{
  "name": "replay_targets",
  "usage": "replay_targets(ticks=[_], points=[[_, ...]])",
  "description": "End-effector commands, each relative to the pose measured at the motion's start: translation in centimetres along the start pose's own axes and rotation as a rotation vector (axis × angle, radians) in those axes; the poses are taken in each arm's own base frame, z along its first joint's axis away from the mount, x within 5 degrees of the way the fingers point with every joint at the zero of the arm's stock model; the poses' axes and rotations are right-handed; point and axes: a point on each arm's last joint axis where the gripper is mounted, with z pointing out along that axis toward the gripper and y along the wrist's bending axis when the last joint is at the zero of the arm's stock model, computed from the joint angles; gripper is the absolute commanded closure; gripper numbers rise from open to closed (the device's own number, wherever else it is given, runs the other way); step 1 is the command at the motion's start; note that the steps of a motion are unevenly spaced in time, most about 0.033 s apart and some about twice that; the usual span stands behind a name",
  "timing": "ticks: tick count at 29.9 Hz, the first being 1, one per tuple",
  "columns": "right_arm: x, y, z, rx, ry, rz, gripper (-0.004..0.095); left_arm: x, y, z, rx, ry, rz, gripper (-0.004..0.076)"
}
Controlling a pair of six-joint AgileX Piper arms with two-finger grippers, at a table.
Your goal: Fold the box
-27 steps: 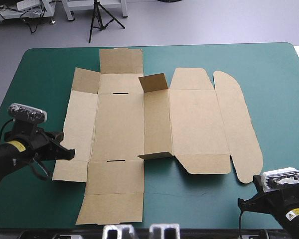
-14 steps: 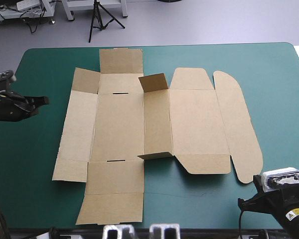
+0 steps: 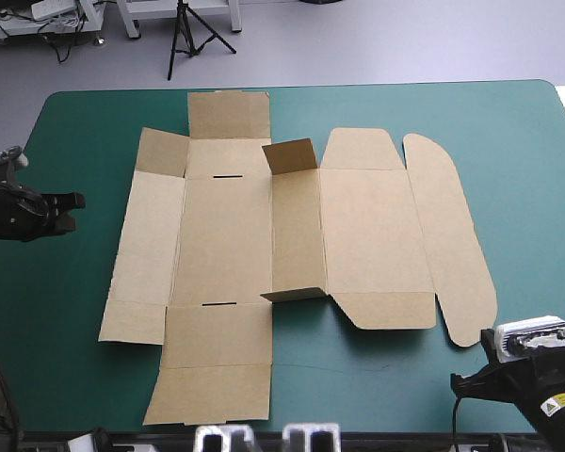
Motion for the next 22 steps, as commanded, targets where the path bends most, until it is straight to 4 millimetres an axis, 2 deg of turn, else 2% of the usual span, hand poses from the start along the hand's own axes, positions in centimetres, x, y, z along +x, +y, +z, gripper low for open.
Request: replay_targets(ticks=[1, 4, 5, 11, 16, 22], points=[[-1.3, -0.1, -0.6, 0.014, -0.086, -0.007, 0.0927, -0.5, -1.5, -0.4, 0.046, -0.006, 0.046, 0.039], [-1.3, -0.1, -0.6, 0.014, -0.086, -0.007, 0.0927, -0.5, -1.8, 0.9, 0.065, 0.051, 0.037, 0.02], [-1.3, -0.1, -0.6, 0.014, -0.086, -0.007, 0.0927, -0.4, -1.7, 1.3, 0.07, 0.07, 0.029, 0.0179], [-1.3, -0.1, -0.6, 0.014, -0.084, -0.008, 0.0927, 0.4, -0.9, 4.4, 0.105, 0.213, -0.01, 0.018], [-1.3, -0.1, -0.6, 0.016, -0.083, -0.009, 0.0926, 2.4, -0.3, 6.9, 0.139, 0.307, -0.013, 0.018], [-1.3, -0.1, -0.6, 0.016, -0.083, -0.009, 0.0926, 4.1, -0.7, 8.9, 0.258, 0.303, -0.025, 0.018]])
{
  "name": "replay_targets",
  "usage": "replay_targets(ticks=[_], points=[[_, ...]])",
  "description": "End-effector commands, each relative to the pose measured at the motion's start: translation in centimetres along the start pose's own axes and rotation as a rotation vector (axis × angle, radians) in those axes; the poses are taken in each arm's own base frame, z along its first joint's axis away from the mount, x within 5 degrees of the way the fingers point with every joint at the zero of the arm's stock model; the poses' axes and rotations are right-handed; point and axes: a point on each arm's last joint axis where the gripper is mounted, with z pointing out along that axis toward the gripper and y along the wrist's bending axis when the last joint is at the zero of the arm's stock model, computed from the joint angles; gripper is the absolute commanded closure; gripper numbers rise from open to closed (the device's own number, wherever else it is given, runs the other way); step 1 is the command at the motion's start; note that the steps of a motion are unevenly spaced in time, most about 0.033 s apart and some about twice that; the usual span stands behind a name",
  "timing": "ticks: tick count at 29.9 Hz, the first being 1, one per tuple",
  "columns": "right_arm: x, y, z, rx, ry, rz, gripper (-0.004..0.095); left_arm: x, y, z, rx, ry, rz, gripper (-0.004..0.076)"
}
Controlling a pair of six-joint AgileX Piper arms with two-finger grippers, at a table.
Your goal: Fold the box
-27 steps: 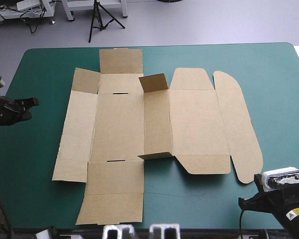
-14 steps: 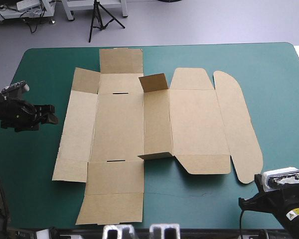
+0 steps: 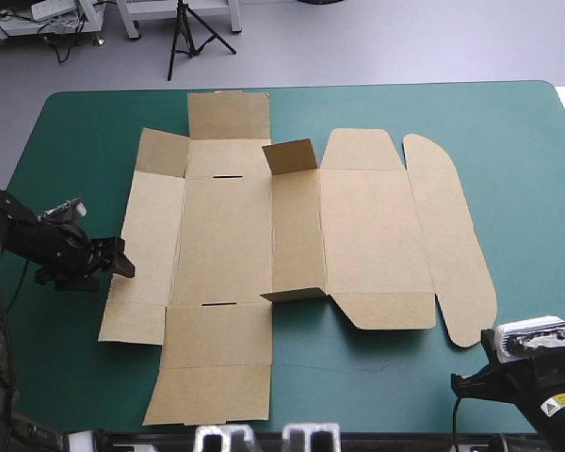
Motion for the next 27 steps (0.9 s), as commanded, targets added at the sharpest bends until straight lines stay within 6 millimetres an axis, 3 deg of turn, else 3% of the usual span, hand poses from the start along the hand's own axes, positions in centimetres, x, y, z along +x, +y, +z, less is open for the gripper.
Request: replay_targets(ticks=[1, 8, 16, 19, 24, 27], points=[[-1.3, -0.1, -0.6, 0.013, -0.084, -0.006, 0.0927, 0.2, -1.7, -0.3, 0.129, -0.064, 0.023, 0.018], [-1.3, -0.1, -0.6, 0.013, -0.084, -0.006, 0.0926, 0.4, -2.4, 1.4, 0.156, -0.078, 0.015, 0.018], [-1.3, 0.0, -0.6, 0.006, -0.085, -0.001, 0.0926, 0.0, -5.4, 3.3, 0.185, -0.055, 0.087, 0.0201], [-1.3, 0.0, -0.6, 0.002, -0.082, 0.001, 0.0926, -0.2, -5.8, 3.7, 0.166, -0.069, 0.107, 0.0322], [-1.3, 0.0, -0.6, 0.0, -0.083, 0.002, 0.0927, -0.5, -5.9, 3.5, 0.156, -0.087, 0.12, 0.0729], [-1.3, 0.0, -0.6, 0.0, -0.083, 0.002, 0.0927, -1.0, -6.2, 2.8, 0.16, -0.097, 0.143, 0.0733]])
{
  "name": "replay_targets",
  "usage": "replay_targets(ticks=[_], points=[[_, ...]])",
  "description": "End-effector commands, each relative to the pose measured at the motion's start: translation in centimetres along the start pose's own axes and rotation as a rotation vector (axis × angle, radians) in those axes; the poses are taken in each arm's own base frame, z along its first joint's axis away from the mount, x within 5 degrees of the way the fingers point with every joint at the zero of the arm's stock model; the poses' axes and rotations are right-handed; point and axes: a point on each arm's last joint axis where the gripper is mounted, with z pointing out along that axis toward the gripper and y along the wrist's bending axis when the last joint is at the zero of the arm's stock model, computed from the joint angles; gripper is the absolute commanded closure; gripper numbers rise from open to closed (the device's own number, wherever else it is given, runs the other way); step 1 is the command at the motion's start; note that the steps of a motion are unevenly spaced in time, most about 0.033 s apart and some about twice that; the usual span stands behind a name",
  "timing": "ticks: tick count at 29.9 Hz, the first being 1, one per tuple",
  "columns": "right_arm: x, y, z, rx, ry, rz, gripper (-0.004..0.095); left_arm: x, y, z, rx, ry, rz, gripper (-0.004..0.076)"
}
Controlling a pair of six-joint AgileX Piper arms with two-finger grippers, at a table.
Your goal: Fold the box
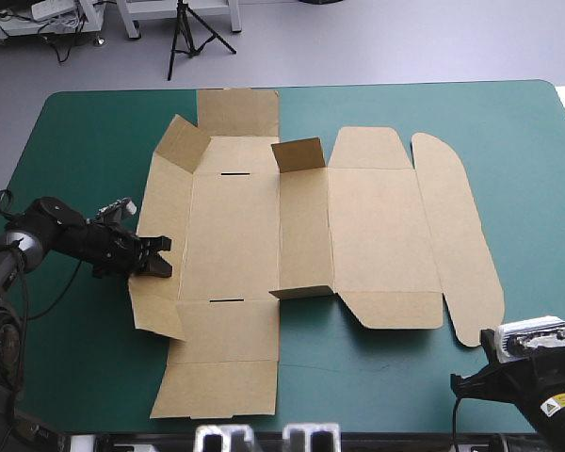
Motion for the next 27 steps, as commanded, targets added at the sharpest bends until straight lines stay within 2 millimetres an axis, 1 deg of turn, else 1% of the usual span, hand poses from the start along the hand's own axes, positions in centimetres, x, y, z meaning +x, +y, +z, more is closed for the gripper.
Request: replay_targets(ticks=[1, 4, 7, 11, 13, 14, 18, 20, 22, 27], points=[[-1.3, 0.0, -0.6, 0.003, -0.082, 0.001, 0.0927, -1.0, -1.6, -1.9, 0.021, -0.064, 0.054, 0.0733], [-1.3, 0.0, -0.6, 0.003, -0.082, 0.001, 0.0927, -1.7, -2.4, -3.2, 0.0, -0.047, 0.122, 0.0733], [-1.3, 0.0, -0.6, 0.003, -0.082, 0.001, 0.0926, -2.4, -3.6, -4.6, -0.064, -0.018, 0.232, 0.0733], [-1.3, 0.0, -0.6, 0.003, -0.082, 0.001, 0.0926, -3.8, -6.2, -6.2, -0.175, -0.038, 0.4, 0.0733], [-1.3, 0.0, -0.6, 0.003, -0.082, 0.001, 0.0927, -4.6, -7.7, -6.7, -0.241, -0.082, 0.488, 0.0733], [-1.3, 0.0, -0.6, 0.003, -0.082, 0.001, 0.0927, -5.0, -8.8, -6.9, -0.275, -0.114, 0.544, 0.0733], [-1.3, 0.0, -0.6, 0.001, -0.083, 0.002, 0.0927, -6.2, -12.0, -7.4, -0.369, -0.238, 0.731, 0.0733], [-1.3, 0.1, -0.6, -0.001, -0.083, 0.004, 0.0927, -6.6, -13.8, -7.5, -0.399, -0.301, 0.859, 0.0733], [-1.3, 0.1, -0.6, -0.001, -0.081, 0.004, 0.0926, -6.8, -15.4, -7.3, -0.429, -0.357, 0.982, 0.0733], [-1.3, 0.1, -0.6, -0.001, -0.081, 0.004, 0.0927, -6.9, -18.5, -6.6, -0.511, -0.461, 1.249, 0.0733]])
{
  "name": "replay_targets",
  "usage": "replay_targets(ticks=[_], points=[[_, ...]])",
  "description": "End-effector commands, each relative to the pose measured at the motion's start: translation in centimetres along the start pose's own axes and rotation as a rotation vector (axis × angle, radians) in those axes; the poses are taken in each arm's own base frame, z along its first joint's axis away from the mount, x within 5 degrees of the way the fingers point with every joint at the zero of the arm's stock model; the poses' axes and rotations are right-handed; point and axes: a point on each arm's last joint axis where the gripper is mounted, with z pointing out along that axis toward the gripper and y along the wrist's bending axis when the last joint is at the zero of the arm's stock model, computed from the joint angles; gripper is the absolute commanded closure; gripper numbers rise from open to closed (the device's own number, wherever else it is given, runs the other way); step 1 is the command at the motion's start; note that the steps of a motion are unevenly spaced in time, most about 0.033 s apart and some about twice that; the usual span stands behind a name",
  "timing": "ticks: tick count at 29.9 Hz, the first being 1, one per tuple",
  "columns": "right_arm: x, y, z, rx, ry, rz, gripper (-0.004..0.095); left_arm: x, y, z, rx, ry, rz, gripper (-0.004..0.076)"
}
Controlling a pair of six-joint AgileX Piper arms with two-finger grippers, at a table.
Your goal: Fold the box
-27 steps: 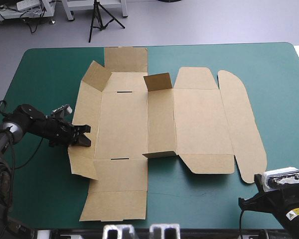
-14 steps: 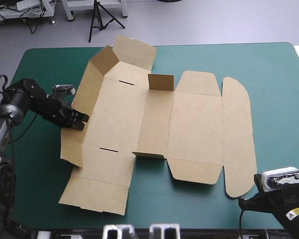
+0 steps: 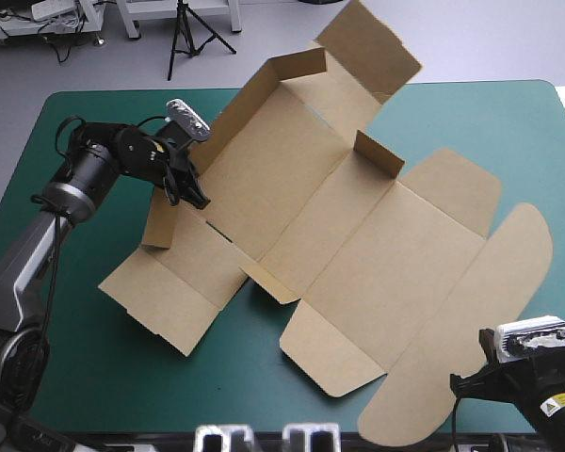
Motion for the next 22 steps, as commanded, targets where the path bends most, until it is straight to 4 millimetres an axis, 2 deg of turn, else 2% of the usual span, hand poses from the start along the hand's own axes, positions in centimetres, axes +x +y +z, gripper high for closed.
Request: replay_targets(ticks=[1, 10, 17, 22], points=[[-1.3, 0.0, -0.6, 0.004, -0.079, 0.001, 0.0926, -3.1, -0.4, -2.6, -0.164, -0.175, 0.209, 0.0733], [-1.3, 0.0, -0.6, 0.004, -0.079, 0.001, 0.0926, -6.0, -2.6, -3.0, -0.307, -0.259, 0.482, 0.0733], [-1.3, 0.0, -0.5, 0.004, -0.077, 0.002, 0.0925, -8.1, -6.0, -4.2, -0.365, -0.317, 0.668, 0.0733], [-1.6, 0.2, -1.0, -0.006, -0.081, 0.0, 0.0925, -9.3, -8.9, -6.0, -0.394, -0.37, 0.644, 0.0733]])
